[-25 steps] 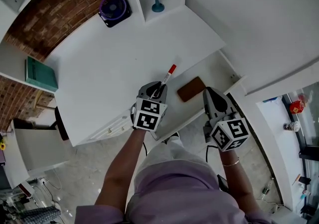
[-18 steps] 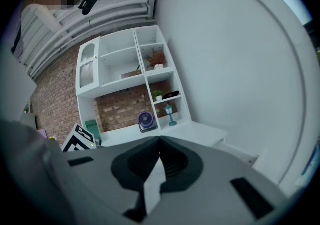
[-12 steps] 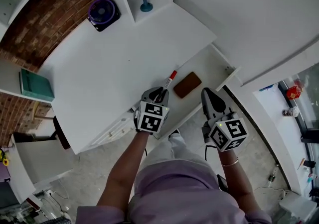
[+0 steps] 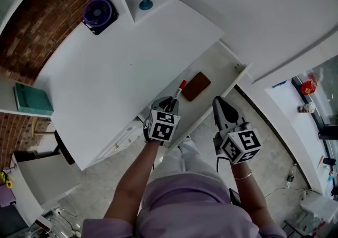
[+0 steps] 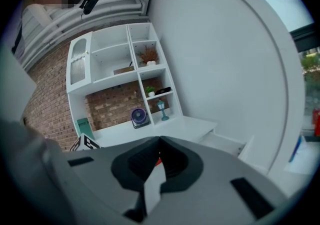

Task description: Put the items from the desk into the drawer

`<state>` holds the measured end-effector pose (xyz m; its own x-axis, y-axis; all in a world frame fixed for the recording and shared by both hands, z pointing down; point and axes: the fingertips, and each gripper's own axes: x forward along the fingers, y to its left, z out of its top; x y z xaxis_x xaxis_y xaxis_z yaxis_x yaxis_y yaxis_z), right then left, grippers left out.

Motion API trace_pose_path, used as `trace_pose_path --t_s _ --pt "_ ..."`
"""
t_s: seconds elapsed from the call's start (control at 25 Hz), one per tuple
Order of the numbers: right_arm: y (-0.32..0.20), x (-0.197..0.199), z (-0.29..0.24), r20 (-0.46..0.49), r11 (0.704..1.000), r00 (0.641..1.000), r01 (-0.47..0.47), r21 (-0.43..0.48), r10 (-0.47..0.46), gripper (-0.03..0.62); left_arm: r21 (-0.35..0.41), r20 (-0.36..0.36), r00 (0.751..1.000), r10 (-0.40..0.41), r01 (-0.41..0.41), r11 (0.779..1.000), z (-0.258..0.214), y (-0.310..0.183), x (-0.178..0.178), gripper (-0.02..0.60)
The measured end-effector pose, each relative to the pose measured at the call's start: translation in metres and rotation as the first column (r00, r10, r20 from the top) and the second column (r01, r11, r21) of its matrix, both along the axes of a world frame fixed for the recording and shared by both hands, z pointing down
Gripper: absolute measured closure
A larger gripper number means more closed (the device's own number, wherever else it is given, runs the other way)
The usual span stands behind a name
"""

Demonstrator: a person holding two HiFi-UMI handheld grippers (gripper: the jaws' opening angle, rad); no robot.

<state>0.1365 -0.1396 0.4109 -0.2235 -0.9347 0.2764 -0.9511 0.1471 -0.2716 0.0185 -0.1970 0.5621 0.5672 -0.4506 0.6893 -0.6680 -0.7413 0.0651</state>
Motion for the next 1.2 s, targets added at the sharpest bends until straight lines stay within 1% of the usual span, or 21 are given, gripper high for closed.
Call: trace_pose_path --t_s 0.32,0.48,0.64,0.96,1.2 --pt "0.002 0.005 0.007 -0.014 0.999 0.999 -0.039 -0.023 0.039 0.592 -0.061 0.028 1.0 -0.004 0.006 0.998 0.031 -0.005 0.0 0.515" --pt "0.004 0.01 0.01 -0.018 0.997 0.998 -0.065 -0.035 0.065 0.592 -0.076 0.043 0.999 0.003 0.001 0.997 0.042 -0.01 0.003 0.515" --pt "0.005 0.015 0.018 -0.017 0.995 0.996 -0.084 -0.055 0.083 0.592 -0.089 0.062 0.998 -0.013 0.018 0.996 0.055 -0.018 0.003 0.515" --pt "0.0 0.019 0.027 -0.011 0.993 0.996 -0.094 -0.077 0.093 0.592 -0.129 0.108 0.994 -0.022 0.036 0.991 0.08 -0.024 0.006 0.514" --pt "-0.003 0.022 0.033 -0.004 0.992 0.996 -0.091 -0.089 0.091 0.592 -0.146 0.133 0.991 -0.031 0.051 0.988 0.096 -0.025 0.007 0.514"
